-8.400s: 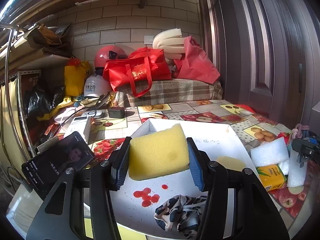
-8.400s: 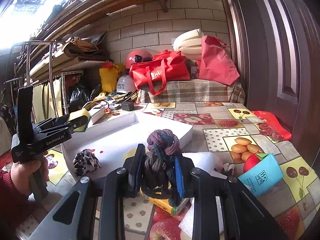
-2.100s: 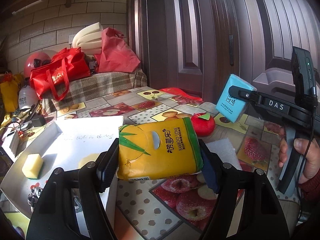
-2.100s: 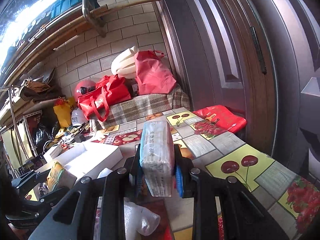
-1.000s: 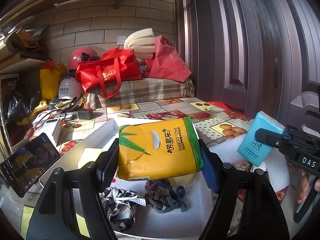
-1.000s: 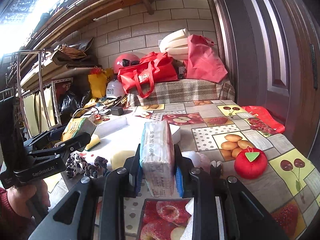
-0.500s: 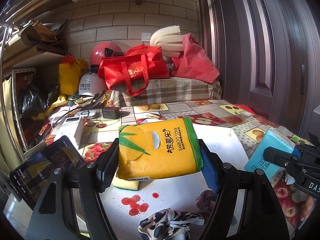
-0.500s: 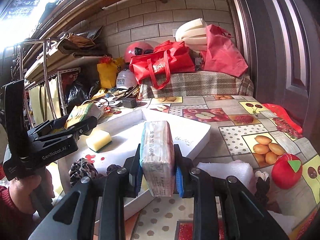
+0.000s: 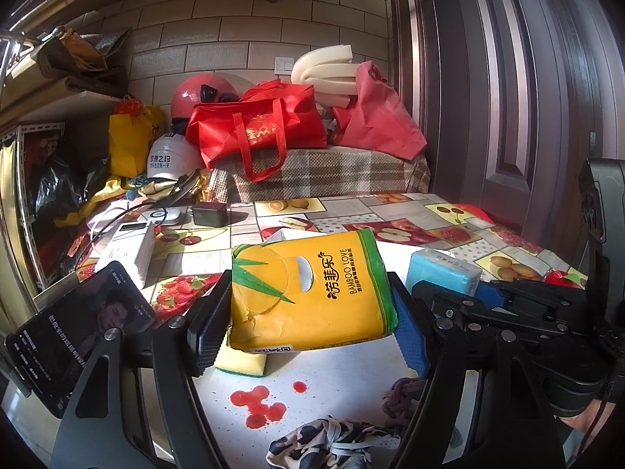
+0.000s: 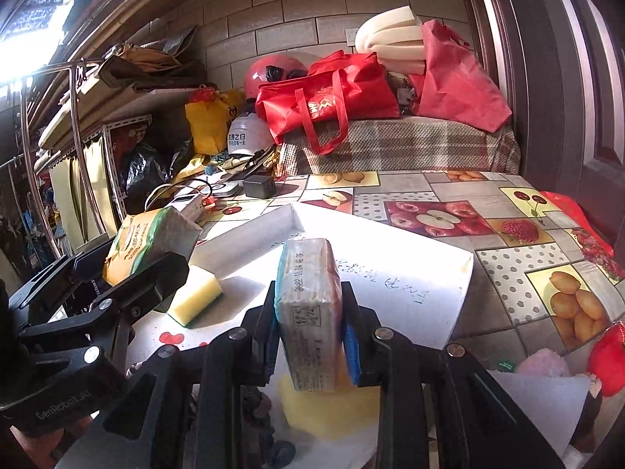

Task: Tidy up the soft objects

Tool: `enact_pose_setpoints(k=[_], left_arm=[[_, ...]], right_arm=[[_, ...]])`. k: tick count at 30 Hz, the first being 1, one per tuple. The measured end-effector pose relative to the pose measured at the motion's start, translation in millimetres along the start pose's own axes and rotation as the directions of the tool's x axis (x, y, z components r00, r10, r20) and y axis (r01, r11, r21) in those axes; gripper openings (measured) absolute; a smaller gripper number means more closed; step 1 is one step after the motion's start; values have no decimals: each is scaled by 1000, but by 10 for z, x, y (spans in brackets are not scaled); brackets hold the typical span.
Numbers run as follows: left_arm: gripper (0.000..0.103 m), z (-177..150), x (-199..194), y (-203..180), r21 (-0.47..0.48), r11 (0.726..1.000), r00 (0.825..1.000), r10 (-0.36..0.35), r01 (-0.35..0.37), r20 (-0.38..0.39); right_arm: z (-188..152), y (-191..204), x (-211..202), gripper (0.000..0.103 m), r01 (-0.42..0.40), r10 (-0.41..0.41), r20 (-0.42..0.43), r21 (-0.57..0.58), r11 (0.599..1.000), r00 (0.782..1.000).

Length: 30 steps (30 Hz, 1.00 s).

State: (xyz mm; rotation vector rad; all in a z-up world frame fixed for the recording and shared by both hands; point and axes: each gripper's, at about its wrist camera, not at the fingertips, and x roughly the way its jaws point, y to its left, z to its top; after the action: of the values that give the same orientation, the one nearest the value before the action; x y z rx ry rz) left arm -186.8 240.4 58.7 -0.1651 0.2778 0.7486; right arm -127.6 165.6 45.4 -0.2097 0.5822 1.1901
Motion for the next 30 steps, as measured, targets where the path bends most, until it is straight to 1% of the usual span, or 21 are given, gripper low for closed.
enact_pose_setpoints(k=[1, 2, 3, 4, 5, 6, 7, 8, 9, 10, 11, 14, 21, 24, 28, 30], left_arm=[[74, 6, 6, 9, -5, 1000, 1000, 8, -8, -2], [77, 6, 5, 22, -9, 1000, 1000, 17, -17, -1], [79, 5, -4, 29, -13, 1000, 1000, 26, -26, 4], [81, 3, -15, 39, -19, 999, 999, 38, -37, 11], [85, 1, -22, 52, -27, 999, 999, 47, -47, 16], [92, -4, -27, 71, -36, 998, 998, 57, -56, 19], [97, -5, -28, 92, -47, 997, 998, 66, -65, 19], [103, -6, -26, 109, -55, 996, 997, 74, -73, 17], [103, -8, -30, 114, -58, 996, 997, 73, -72, 16], [103, -8, -42, 113, -58, 996, 997, 72, -71, 21], [103, -9, -54, 108, -57, 996, 997, 75, -73, 27], [103, 3, -72, 97, -50, 995, 996, 85, -83, 34], [103, 11, -82, 98, -56, 995, 996, 83, -81, 33], [103, 18, -93, 113, -67, 994, 996, 86, -84, 35], [103, 17, -142, 106, -66, 995, 995, 81, -77, 57], [103, 18, -158, 116, -72, 995, 996, 70, -66, 62]], right_arm=[[1, 0, 11, 28, 0, 0, -7, 0, 1000, 1000], [1, 0, 13, 31, 4, -4, -10, 0, 1000, 1000], [-1, -1, 0, 43, 21, -21, -4, 3, 1000, 1000], [-1, -18, -18, 49, 44, -45, 7, 14, 999, 999], [-4, -46, -37, 61, 62, -63, 15, 31, 998, 998], [-4, -94, -40, 73, 69, -70, 15, 55, 996, 997], [-3, -144, -32, 79, 71, -72, 12, 79, 994, 997], [-5, -197, -29, 88, 66, -68, 8, 106, 992, 998], [-5, -231, -25, 94, 63, -64, 6, 123, 990, 998], [-6, -247, -26, 97, 70, -72, 4, 134, 988, 997], [-7, -259, -24, 103, 82, -83, 2, 142, 986, 997], [-5, -261, -32, 103, 84, -86, 5, 146, 986, 996], [-2, -245, -89, 103, 100, -106, 33, 142, 985, 994], [-3, -237, -131, 103, 101, -110, 56, 140, 985, 992], [-14, -185, -225, 103, 139, -152, 103, 126, 982, 983], [-20, -178, -262, 103, 145, -160, 117, 124, 982, 980]])
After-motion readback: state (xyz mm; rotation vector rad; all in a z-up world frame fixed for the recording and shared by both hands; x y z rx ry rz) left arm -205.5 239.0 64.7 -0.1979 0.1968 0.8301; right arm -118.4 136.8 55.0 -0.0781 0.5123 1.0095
